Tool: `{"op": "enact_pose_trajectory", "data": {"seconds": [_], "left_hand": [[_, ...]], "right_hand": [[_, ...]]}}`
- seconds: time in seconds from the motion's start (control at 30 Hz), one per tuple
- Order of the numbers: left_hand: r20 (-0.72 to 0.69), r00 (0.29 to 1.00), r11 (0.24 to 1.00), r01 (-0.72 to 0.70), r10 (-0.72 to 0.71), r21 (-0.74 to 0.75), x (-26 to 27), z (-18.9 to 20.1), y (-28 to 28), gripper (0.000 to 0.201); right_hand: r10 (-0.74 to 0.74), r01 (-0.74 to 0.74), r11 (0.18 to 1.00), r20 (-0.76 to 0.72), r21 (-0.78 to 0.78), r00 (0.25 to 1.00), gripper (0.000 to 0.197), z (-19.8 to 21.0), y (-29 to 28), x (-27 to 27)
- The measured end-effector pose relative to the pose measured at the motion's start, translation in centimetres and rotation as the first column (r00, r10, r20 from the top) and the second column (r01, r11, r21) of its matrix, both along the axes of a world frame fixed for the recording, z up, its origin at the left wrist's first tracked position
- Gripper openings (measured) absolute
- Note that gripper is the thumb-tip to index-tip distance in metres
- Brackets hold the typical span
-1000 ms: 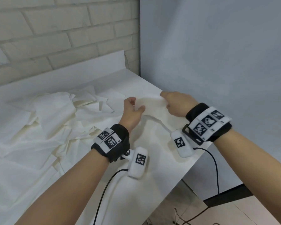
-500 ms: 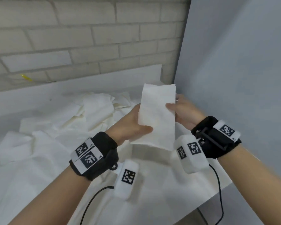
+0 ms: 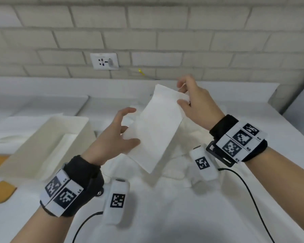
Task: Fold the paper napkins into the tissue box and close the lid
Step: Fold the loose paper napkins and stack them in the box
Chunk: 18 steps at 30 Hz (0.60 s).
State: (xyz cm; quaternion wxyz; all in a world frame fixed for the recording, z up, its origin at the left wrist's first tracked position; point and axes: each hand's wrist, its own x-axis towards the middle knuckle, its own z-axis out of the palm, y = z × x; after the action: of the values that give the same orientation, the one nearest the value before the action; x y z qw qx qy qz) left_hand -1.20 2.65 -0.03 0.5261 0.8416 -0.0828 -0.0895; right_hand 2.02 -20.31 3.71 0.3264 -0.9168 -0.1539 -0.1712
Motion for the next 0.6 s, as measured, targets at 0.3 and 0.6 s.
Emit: {"op": "enact_pose_trajectory", "data": {"seconds": [0.3, 0.6], "left_hand": [[0.136, 0.879, 0.888, -0.46, 0.457, -0.014, -1.8, -0.1, 11.2, 0.02], [0.01, 0.846, 0.752, -0.479, 0.533, 0.452, -1.4, -1.6, 17.7, 0.036]], "right_hand": [[0.253, -0.229, 0.963, 0.178, -0.146, 0.951, 0.042, 0.7, 15.0, 5.5], [0.373, -0.381, 0.88, -0.082, -0.284, 0.924, 0.046, -3.4, 25.2, 9.0]]}}
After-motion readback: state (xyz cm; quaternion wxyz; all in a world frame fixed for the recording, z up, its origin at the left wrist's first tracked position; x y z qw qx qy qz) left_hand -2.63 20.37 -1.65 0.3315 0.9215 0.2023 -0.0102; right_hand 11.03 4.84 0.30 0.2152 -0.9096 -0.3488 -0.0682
